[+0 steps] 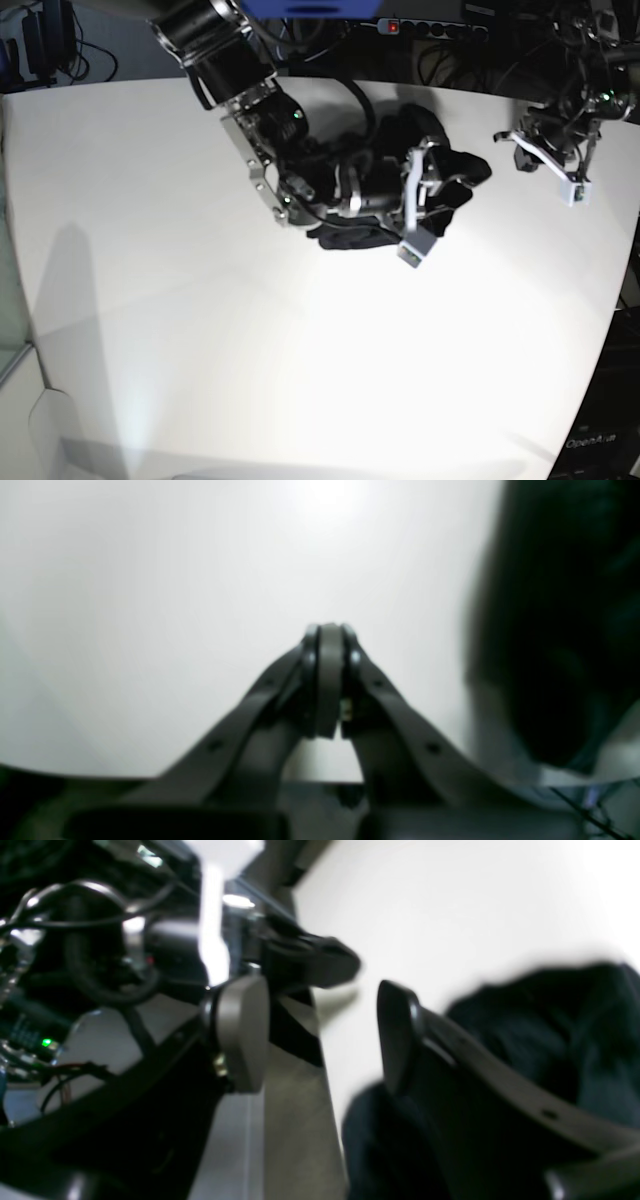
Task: Fold the T-shirt properly
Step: 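Grasp the folded bundle's sides with both grippers, then press and square the bundle between both grippers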
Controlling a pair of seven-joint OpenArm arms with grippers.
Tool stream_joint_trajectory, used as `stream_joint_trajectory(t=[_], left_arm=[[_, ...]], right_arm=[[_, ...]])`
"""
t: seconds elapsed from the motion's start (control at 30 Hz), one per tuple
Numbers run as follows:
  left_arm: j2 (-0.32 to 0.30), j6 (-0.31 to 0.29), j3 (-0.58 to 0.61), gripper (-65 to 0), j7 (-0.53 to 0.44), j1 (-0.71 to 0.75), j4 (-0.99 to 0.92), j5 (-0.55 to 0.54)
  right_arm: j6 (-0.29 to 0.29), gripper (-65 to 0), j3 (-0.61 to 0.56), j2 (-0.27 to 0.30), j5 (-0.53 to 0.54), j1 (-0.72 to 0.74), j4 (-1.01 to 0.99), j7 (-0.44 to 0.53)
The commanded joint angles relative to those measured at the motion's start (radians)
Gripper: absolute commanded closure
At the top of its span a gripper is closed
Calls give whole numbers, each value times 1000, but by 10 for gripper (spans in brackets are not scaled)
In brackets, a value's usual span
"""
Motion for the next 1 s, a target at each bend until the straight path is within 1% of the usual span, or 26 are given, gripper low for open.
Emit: stream_joint_trajectory(t=[0.0,0.07,0.1,0.23,0.33,0.4,0.53,0.63,0.73,0.87,0.97], left_arm=[[-16,-6,-8,0,-19,9,33,-9],[-16,-6,-10,0,-19,17,67,-15],[-16,-6,-10,0,-19,17,82,-17],[-8,-6,-10,0,-19,11,130,-22],[1,-6,-3,0,-19,5,157,-35],[6,-6,-2,0,-17,-15,165,-83],[3,-6,-2,0,41,-86,156,-181],[13,-6,0,0,100,-152,154,-203],[41,-4,43,0,133,-201,153,-195],[53,3,129,0,126,-239,122,-193],[58,3,188,0,124,-265,61,-193]], right_arm=[[7,-353,-1,-9,22,17,33,17],[7,-353,-1,-9,22,17,59,17],[7,-353,-1,6,22,17,68,20],[7,-353,-1,110,22,33,119,25],[7,-352,7,202,22,30,157,28],[7,-352,34,250,25,24,165,22],[7,-331,112,308,25,-7,177,17],[7,-312,122,339,25,-26,203,17],[7,-287,122,354,25,-38,215,17],[7,-240,120,362,25,-42,219,19],[7,-226,120,362,25,-38,219,20]])
